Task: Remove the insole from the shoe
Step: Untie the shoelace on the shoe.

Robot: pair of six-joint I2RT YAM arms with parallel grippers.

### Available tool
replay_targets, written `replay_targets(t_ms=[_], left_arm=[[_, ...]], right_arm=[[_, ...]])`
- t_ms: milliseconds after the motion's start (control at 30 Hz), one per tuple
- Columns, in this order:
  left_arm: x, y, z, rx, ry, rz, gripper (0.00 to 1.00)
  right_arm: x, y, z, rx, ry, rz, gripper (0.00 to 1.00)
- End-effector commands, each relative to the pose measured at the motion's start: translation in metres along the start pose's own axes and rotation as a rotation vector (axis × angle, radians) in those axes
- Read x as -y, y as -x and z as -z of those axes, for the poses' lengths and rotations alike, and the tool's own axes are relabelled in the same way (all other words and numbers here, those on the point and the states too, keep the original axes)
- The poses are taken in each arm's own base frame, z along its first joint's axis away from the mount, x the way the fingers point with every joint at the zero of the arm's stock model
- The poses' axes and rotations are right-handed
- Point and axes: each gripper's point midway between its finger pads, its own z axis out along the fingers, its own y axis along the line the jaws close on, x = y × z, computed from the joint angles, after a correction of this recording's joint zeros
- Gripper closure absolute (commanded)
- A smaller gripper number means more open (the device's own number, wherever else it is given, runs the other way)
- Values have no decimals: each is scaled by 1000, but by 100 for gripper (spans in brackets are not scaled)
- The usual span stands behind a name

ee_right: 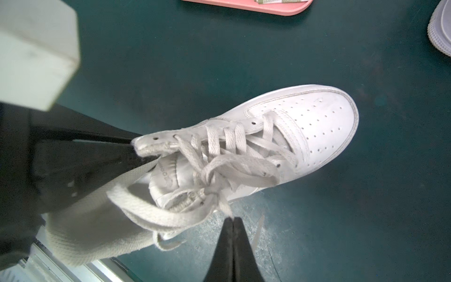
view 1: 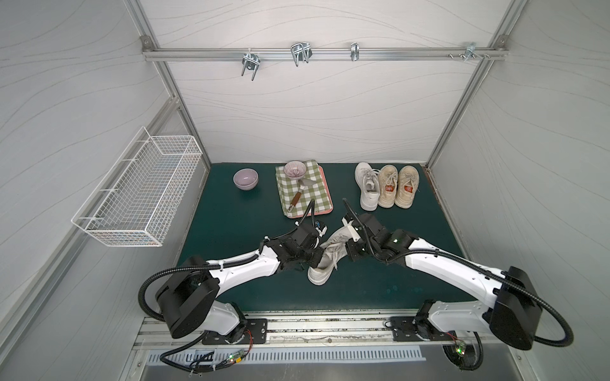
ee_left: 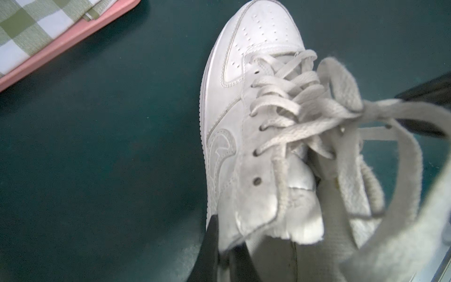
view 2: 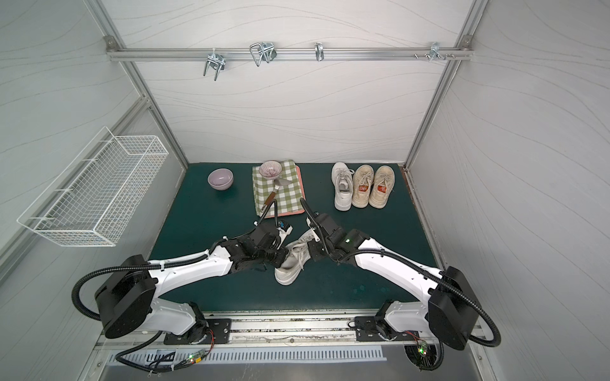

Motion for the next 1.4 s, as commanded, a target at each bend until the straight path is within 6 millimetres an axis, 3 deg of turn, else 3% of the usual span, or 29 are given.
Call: replay_targets(t_ms=[0,1000,1367], left_arm=[[-8,21,10,93,46,13,100],[-31,22,23,143,100,67,100],[-36,20,24,147,116,75,100]], right_arm=[[8,-7,5,-1,-39,-7,97],[68,-1,30,41,-167,-200,100],[110,-10,36,26,-259,-316,100]])
